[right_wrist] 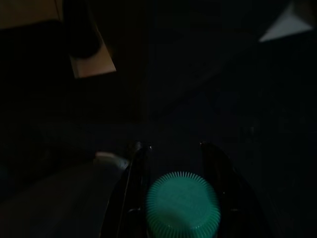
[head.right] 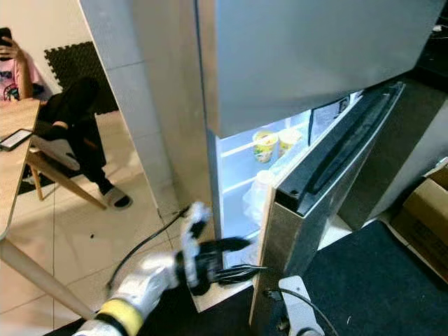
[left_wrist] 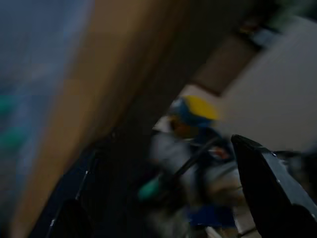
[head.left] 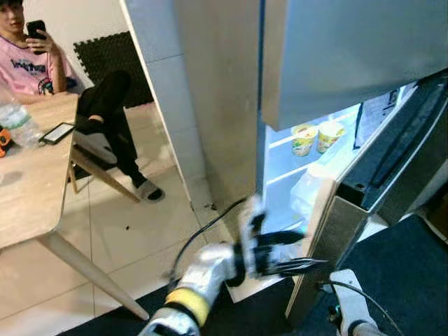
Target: Restocking fridge
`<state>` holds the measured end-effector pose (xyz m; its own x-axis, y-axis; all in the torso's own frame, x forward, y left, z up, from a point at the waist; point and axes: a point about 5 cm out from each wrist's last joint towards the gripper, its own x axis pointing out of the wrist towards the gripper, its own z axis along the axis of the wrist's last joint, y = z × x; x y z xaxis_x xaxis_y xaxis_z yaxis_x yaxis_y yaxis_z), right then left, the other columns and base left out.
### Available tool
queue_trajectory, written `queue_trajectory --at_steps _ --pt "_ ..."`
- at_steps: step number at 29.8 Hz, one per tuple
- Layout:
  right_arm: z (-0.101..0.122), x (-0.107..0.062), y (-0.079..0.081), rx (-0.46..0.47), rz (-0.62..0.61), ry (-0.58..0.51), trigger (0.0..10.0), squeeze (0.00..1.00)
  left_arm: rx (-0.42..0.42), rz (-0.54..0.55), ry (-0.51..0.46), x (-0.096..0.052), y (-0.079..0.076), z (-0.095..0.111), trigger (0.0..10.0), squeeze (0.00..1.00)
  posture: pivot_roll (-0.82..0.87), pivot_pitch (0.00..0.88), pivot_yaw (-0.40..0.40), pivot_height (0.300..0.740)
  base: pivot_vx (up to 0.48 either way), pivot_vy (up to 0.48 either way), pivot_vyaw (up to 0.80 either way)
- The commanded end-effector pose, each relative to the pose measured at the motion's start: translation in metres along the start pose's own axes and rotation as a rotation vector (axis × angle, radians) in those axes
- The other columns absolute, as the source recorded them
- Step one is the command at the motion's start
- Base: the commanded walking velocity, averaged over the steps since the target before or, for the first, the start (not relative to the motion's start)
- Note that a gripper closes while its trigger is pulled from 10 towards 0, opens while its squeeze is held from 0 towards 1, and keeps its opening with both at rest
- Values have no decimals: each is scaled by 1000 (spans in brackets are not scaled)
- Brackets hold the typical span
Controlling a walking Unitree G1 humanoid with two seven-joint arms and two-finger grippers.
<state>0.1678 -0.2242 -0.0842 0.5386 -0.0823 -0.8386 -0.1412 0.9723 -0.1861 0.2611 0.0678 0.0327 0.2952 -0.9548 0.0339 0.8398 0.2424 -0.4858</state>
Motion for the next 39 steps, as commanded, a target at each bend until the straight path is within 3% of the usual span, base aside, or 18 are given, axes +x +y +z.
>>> queue_trajectory --at_steps 1,2,3,4,5,6,9,12,13,14,16,17,19,21,23,28,39 --pt "-2 0 1 18 -2 3 10000 0 -31 130 13 -25 11 -11 10000 0 -53 72 52 740 0 0 0" --pt "-2 0 1 18 -2 3 10000 0 -31 130 13 -25 11 -11 10000 0 -53 72 52 740 0 0 0" --pt "-4 -1 1 20 -1 7 10000 0 -65 229 17 -41 17 -19 10000 0 -50 74 52 740 0 0 0" --pt "-5 -1 2 21 0 12 10000 0 -118 386 29 -67 24 -31 10000 0 -49 76 53 740 0 0 0" --pt "-6 -1 2 22 1 14 10000 0 -142 450 34 -77 26 -37 10000 0 -47 76 53 740 0 0 0" --pt "-6 -1 2 22 1 14 10000 0 -142 450 34 -77 26 -37 10000 0 -47 76 53 740 0 0 0" --pt "-9 -1 4 24 6 28 10000 0 -222 663 50 -109 30 -55 10000 0 -42 78 50 740 0 0 0" --pt "-10 -1 4 24 7 31 10000 0 -238 706 51 -115 30 -58 10000 0 -40 76 49 740 0 0 0" --pt "-12 -2 5 18 6 41 10000 0 -265 783 62 -127 30 -66 10000 0 -39 78 49 740 0 0 0" --pt "-12 -2 5 18 6 41 10000 0 -265 783 62 -127 30 -66 10000 0 -39 78 49 740 0 0 0" --pt "-16 -2 4 13 5 58 10000 0 -328 930 91 -150 24 -84 10000 0 -37 77 47 740 0 0 0" --pt "-16 -2 4 13 5 58 10000 0 -328 930 91 -150 24 -84 10000 0 -37 77 47 740 0 0 0" --pt "-21 -4 3 11 2 78 10000 0 -410 1061 120 -171 13 -106 10000 0 -35 84 44 740 0 0 0" --pt "-21 -4 3 11 2 78 10000 0 -410 1061 120 -171 13 -106 10000 0 -35 84 44 740 0 0 0" --pt "-25 -4 2 2 -2 100 10000 0 -489 1168 150 -187 -1 -126 10000 0 -37 85 45 740 0 0 -231" --pt "-27 -5 1 1 -1 110 10000 0 -537 1226 174 -195 -12 -141 10000 0 -35 83 41 740 0 0 -723" --pt "-25 -4 2 -10 8 115 10000 0 -520 1231 144 -183 -7 -137 10000 0 -26 77 36 740 0 0 -788"
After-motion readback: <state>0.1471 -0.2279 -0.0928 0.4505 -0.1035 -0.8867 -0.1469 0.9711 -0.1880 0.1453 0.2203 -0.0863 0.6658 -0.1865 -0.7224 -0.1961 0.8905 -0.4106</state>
